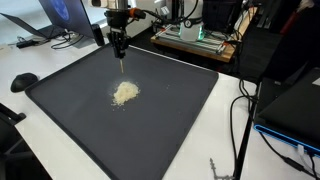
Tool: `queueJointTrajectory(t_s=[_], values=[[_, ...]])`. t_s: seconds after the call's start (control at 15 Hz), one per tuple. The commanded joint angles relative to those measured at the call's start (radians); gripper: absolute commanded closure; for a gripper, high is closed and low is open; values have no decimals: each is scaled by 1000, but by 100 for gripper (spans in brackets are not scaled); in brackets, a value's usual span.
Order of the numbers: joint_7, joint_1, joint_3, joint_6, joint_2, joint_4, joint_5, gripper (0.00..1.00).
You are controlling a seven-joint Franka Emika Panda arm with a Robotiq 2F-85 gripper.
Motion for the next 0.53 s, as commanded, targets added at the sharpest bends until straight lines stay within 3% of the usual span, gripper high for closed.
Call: queueJointTrajectory(t_s=[0.0,0.47], values=[[138,-85,96,-118,-44,58,-237,96],[228,-117,238,-299,12,200,-399,96]])
